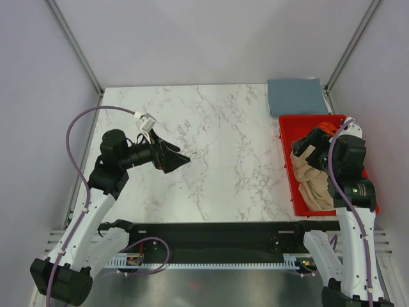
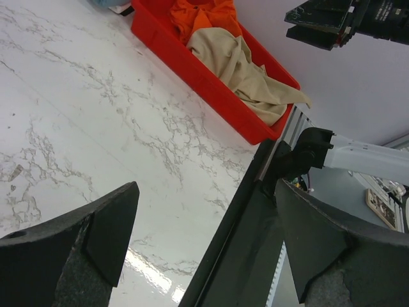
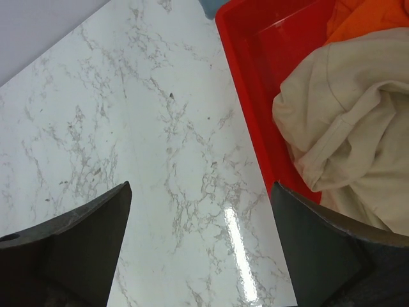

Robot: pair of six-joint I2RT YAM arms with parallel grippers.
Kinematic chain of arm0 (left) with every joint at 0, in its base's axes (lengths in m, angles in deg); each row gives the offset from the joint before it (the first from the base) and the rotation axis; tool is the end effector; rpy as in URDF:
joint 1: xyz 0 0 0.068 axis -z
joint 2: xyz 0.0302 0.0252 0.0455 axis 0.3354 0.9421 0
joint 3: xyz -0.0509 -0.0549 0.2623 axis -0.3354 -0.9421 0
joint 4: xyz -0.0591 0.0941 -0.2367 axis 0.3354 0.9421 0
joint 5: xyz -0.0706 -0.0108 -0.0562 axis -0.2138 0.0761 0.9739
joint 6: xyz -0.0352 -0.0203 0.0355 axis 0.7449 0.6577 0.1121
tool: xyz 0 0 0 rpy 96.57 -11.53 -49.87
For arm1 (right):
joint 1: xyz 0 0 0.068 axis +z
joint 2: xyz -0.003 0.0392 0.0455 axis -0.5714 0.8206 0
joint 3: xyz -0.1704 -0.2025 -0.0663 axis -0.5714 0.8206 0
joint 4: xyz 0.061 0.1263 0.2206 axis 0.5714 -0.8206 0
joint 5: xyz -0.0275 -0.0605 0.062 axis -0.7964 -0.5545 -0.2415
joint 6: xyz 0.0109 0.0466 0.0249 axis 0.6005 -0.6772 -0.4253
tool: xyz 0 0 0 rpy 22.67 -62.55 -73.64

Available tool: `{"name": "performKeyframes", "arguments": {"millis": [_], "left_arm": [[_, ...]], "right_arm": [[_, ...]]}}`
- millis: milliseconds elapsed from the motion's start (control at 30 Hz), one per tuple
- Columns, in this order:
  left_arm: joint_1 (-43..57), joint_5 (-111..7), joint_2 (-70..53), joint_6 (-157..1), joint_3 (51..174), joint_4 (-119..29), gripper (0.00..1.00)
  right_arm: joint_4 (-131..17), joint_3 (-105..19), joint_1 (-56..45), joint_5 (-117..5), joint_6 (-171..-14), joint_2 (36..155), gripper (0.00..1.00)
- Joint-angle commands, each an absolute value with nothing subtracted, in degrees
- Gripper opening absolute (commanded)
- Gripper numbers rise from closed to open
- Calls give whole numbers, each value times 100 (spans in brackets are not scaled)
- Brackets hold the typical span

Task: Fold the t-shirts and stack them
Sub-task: Grab the tshirt from the pile

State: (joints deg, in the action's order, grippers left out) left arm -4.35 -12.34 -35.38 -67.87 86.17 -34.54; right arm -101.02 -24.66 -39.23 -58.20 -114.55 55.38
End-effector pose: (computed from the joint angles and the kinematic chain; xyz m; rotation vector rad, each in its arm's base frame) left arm 0.1739 -0.0748 0.3414 0.5382 1.7734 -1.1937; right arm 0.1346 -0.0067 0.3623 0.5291 2.0043 0.3663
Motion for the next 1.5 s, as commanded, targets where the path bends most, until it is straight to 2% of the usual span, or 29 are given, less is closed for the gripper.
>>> {"name": "performKeyframes", "arguments": {"millis": [0, 233, 400, 533, 767, 867, 967, 1000, 1100, 1167, 1267, 1300, 1367, 1400, 1433, 1467], "left_arm": [[-422, -1425, -3689, -6910, 8605, -3673, 95], [-694, -2146, -3769, -6770, 8482, -3655, 95], [-720, -2339, -3716, -6761, 8438, -3603, 95], [-764, -2410, -3628, -6779, 8517, -3480, 94], [-773, -2436, -3558, -6770, 8499, -3445, 94], [-782, -2410, -3523, -6761, 8517, -3444, 94], [-791, -2401, -3514, -6761, 8526, -3427, 94], [-791, -2401, -3514, -6770, 8517, -3436, 94], [-782, -2445, -3514, -6779, 8491, -3427, 93], [-782, -2489, -3496, -6770, 8499, -3418, 92], [-808, -2498, -3400, -6744, 8517, -3427, 92], [-826, -2489, -3391, -6735, 8526, -3418, 92], [-843, -2480, -3364, -6726, 8517, -3418, 92], [-843, -2497, -3373, -6726, 8517, -3409, 92], [-870, -2550, -3391, -6743, 8517, -3401, 92], [-879, -2611, -3426, -6752, 8517, -3401, 92]], "right_arm": [[-10094, -2706, -3942, -6355, -11652, 5506, 98], [-10111, -2487, -3942, -8341, -12205, 5839, 98], [-10251, -2250, -3960, -9684, -12592, 6849, 98], [-10218, -2188, -4056, -9810, -12916, 7753, 98], [-9137, -1670, -4267, -9582, -12812, 8344, 97], [-8785, -1608, -4372, -9609, -12698, 8564, 87], [-8556, -1669, -4522, -9461, -12549, 8635, 51], [-8660, -1774, -4644, -9346, -12487, 8617, 25], [-9116, -2458, -4689, -9109, -12163, 8293, 0], [-9668, -3385, -4689, -8933, -11978, 7977, 0], [-9918, -4804, -4689, -7636, -11521, 7599, 0], [-9840, -5085, -4689, -6578, -11564, 7493, 0], [-9237, -5728, -4680, -5448, -11826, 7273, 0], [-8937, -5843, -4680, -4242, -12036, 7177, 0], [-8560, -5948, -4680, -3682, -12656, 7150, 0], [-7634, -5932, -4672, -3076, -13045, 7123, 0]]}}
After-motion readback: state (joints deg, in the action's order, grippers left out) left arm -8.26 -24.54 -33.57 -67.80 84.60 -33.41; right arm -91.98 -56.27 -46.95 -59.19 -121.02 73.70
